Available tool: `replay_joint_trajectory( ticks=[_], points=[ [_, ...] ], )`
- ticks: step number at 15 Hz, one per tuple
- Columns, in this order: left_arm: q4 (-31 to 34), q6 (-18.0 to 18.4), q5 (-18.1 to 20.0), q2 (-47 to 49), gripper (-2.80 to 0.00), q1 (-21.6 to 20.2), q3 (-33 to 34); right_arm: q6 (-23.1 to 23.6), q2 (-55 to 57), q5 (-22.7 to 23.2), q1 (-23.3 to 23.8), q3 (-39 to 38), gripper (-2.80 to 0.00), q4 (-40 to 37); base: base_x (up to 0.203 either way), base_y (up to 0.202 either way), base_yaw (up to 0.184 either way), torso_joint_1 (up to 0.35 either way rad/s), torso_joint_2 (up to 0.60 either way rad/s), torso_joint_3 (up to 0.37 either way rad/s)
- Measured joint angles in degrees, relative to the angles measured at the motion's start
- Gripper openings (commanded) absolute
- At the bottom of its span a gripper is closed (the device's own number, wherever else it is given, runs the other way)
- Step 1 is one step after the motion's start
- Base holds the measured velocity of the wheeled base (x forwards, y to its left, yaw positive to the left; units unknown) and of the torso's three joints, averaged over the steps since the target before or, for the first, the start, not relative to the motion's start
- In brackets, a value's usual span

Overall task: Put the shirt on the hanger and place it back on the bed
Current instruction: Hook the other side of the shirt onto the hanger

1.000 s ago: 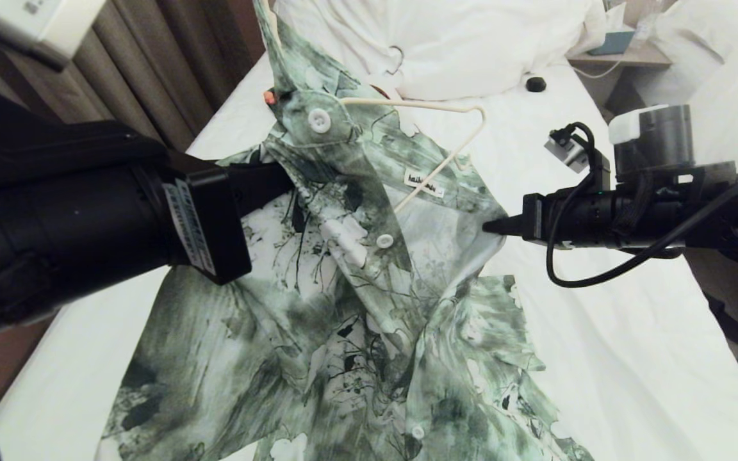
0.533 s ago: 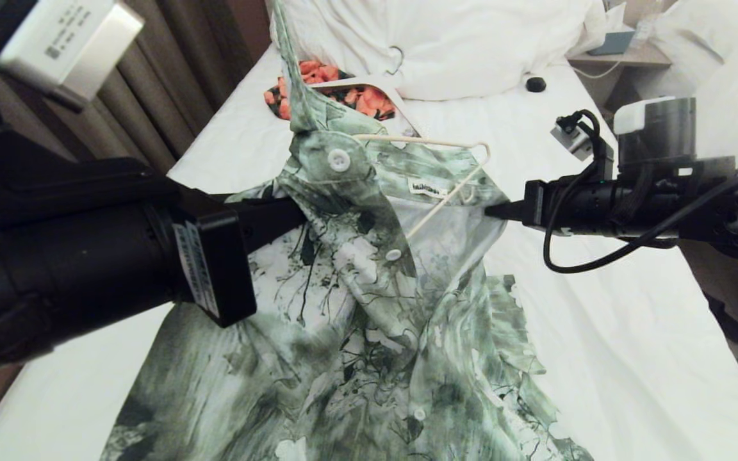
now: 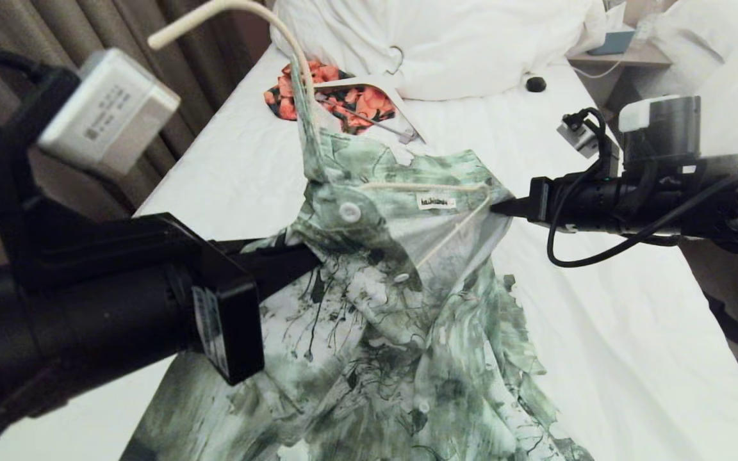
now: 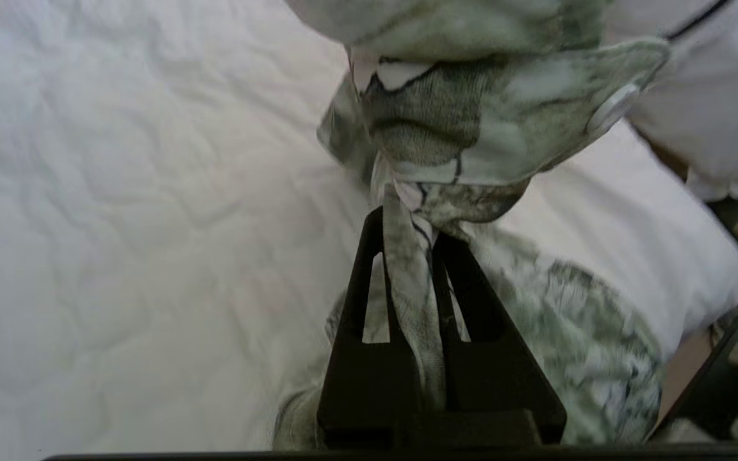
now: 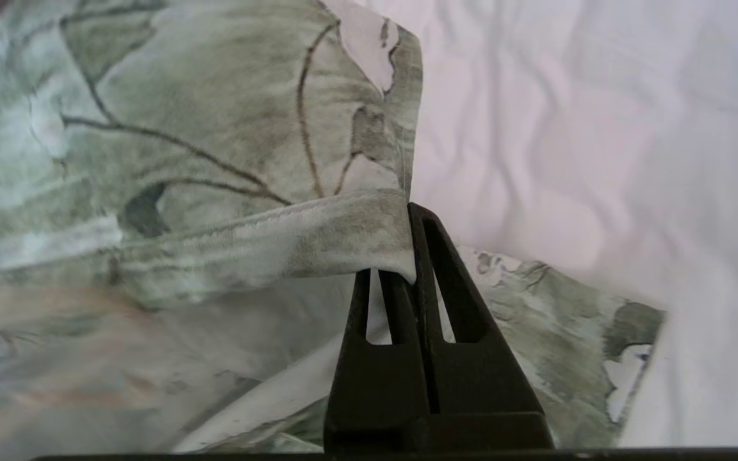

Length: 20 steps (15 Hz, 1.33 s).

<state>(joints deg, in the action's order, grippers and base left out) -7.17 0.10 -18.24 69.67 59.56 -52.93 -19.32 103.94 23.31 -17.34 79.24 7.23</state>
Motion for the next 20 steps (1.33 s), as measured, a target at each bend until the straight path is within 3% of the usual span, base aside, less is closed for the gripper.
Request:
replay_joint_trajectory(
  ticks=[6, 11, 16, 20],
  points=[
    [-0.5, 0.1, -0.7, -0.1, -2.80, -0.1, 3.3, 0.0, -1.1, 0.1, 0.0, 0.4, -2.80, -0.4, 0.000, 0.000, 0.000, 0.000, 0.00, 0.000],
    [-1.7, 0.3, -1.3, 2.4, -2.80, -0.1, 3.3, -1.1, -6.1, 0.2, -2.7, 0.5, -2.80, -3.1, 0.000, 0.000, 0.000, 0.000, 0.00, 0.000],
    [-13.8, 0.0, -1.3, 7.0, -2.80, -0.1, 3.3, -1.7, -12.7, 0.3, -6.0, 0.7, -2.80, -5.9, 0.000, 0.000, 0.000, 0.000, 0.00, 0.000],
    [-31.9, 0.1, -1.9, 13.1, -2.80, -0.1, 6.0, -3.7, -15.4, 0.3, -8.1, 3.3, -2.80, -6.4, 0.000, 0.000, 0.000, 0.000, 0.00, 0.000]
  ],
)
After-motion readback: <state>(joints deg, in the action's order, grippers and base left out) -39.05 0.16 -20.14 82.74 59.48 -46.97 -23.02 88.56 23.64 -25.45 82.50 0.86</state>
